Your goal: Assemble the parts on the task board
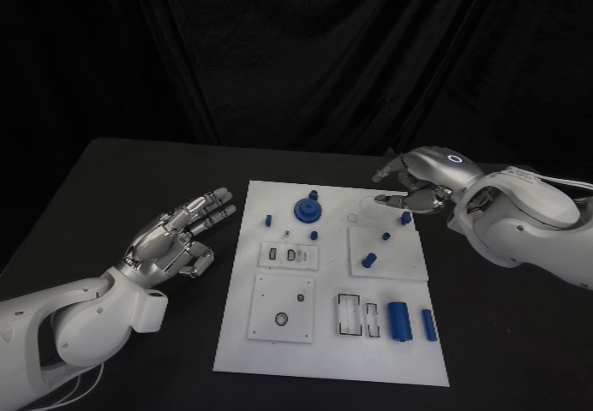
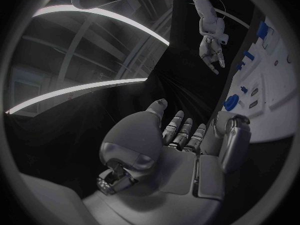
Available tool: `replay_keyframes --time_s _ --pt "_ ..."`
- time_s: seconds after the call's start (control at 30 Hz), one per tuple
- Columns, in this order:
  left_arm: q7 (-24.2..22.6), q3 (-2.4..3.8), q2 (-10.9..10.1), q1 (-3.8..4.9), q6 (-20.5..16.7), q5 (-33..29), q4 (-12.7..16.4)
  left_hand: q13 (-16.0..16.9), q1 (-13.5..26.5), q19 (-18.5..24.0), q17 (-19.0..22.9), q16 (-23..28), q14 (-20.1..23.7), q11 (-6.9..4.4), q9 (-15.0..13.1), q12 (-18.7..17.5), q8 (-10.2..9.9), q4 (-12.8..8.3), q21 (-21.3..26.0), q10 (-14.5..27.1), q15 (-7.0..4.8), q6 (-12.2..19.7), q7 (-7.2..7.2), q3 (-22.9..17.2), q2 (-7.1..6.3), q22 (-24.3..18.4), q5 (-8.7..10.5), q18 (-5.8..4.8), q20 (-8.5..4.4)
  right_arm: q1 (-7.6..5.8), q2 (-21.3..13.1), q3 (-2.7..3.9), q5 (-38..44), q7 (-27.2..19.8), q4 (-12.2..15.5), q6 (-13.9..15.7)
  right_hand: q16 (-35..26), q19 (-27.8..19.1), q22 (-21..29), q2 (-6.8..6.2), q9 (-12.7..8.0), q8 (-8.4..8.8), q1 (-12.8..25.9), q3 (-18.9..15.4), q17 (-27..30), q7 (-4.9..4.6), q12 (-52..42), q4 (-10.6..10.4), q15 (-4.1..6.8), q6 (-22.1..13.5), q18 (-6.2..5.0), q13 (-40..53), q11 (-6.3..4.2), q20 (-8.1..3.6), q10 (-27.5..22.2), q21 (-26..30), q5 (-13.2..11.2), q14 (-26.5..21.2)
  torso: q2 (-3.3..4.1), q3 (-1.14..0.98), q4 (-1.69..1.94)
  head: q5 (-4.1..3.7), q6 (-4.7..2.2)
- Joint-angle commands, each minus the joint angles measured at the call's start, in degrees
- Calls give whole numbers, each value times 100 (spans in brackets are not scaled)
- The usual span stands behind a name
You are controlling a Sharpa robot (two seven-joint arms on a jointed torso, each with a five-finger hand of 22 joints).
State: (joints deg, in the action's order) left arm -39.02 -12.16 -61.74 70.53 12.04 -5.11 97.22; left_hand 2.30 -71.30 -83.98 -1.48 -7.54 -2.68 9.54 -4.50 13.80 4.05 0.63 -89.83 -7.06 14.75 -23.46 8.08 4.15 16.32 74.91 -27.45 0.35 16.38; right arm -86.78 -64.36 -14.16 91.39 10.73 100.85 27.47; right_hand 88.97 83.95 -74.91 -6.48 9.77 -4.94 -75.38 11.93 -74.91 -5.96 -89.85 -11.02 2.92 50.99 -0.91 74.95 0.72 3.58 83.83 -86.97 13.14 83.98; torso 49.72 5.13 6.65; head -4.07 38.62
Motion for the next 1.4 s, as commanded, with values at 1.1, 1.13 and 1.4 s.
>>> replay_keyframes --time_s 1.1,1.13,1.4 --pt "-662 43 -31 25 35 -85 226 7 87 -602 -6 -61 -2 53 -5 70 54 -70 -17 -32 31 -86 60 -26 4 1509 -59 -35 40 731 -434 -18 -57 247 -430 468 -47 366 -1249 -195 -98 90 -142 -304 -1154 37 -15 -465 72 33 -21 1505 -73 -80 617 -4 -662 526 -47 -24 -36 -277 150" --pt "-659 41 -32 25 37 -86 223 7 89 -602 -6 -63 -2 58 -4 71 54 -72 -17 -32 30 -87 65 -29 5 1509 -60 -35 41 740 -405 -18 -57 235 -449 474 -50 364 -1246 -202 -99 89 -160 -307 -1146 36 -15 -466 72 36 -22 1505 -72 -80 617 -1 -660 524 -45 -28 -46 -267 150" --pt "-648 33 -43 24 45 -86 205 7 89 -602 -6 -63 -2 58 -4 71 54 -72 -17 -32 30 -87 65 -29 5 1509 -60 -35 41 807 -216 -18 -57 197 -614 462 -70 344 -1226 -221 -108 97 -252 -317 -1102 32 -15 -469 71 22 -31 1505 -69 -79 617 27 -640 515 -50 -11 -22 -306 162"
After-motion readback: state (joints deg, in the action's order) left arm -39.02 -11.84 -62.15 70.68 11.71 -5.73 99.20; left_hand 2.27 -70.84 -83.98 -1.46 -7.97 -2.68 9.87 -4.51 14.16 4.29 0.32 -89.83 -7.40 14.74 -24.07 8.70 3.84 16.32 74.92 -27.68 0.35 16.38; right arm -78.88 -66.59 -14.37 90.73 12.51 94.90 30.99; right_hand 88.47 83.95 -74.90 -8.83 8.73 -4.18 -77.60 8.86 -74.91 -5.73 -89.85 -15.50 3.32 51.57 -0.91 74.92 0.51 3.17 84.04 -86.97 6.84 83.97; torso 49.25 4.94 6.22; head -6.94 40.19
